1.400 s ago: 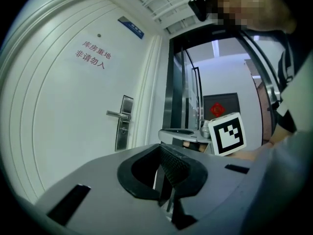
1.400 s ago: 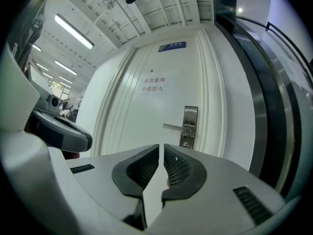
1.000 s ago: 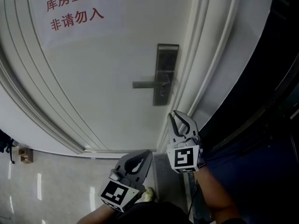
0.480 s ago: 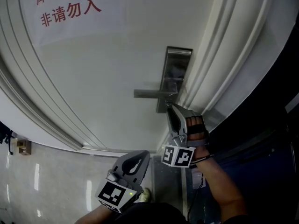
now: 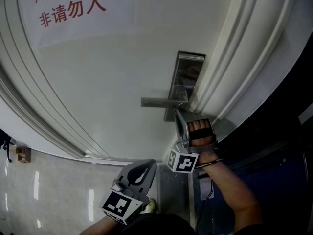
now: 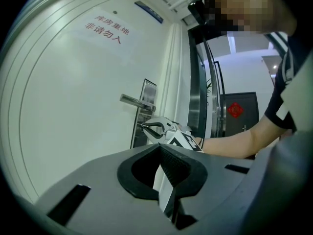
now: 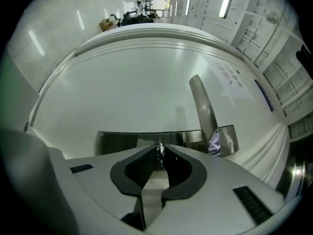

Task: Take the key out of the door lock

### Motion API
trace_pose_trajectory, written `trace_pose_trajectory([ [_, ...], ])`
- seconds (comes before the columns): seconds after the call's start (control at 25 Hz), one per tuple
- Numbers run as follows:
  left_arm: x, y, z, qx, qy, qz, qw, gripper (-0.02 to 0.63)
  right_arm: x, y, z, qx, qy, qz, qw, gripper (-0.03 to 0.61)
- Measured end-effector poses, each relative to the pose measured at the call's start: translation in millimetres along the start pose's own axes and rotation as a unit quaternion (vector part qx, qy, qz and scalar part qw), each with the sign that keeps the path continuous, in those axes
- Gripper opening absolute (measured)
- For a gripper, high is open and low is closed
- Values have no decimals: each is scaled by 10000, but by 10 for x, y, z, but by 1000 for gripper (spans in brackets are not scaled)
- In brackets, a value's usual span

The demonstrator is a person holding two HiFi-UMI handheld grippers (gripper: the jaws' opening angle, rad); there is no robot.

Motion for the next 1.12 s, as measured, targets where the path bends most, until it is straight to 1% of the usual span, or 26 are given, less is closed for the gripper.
trace_pose_trajectory([
  [0.12,27,6,13,2,-7,40,10000,5,-9,0,-40,65,94,95,9999,26],
  [0.36,26,19,23,-16,30,36,10000,5,-6,-4,-19,6,194,193,9996,23],
  [0.56,1,34,8,-3,85,81,9999,5,-8,-3,-9,43,152,327,9993,21],
  [0.76,-29,57,-15,-12,165,113,9998,5,-10,-3,63,54,225,436,9988,20],
  [1.0,-51,77,29,-62,174,125,9998,5,3,0,189,107,147,418,9990,20],
  [1.12,-57,91,75,-71,161,119,9998,5,0,-16,341,73,72,318,9994,20],
])
Point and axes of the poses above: the fingertips, and each gripper's own axes: z backward along the fingers, x to its left, y out of its underside, the point moved 1 cm from there along z, backward along the fingers, and after that the axes turned 13 degrees about x, right-handed, at the moved point
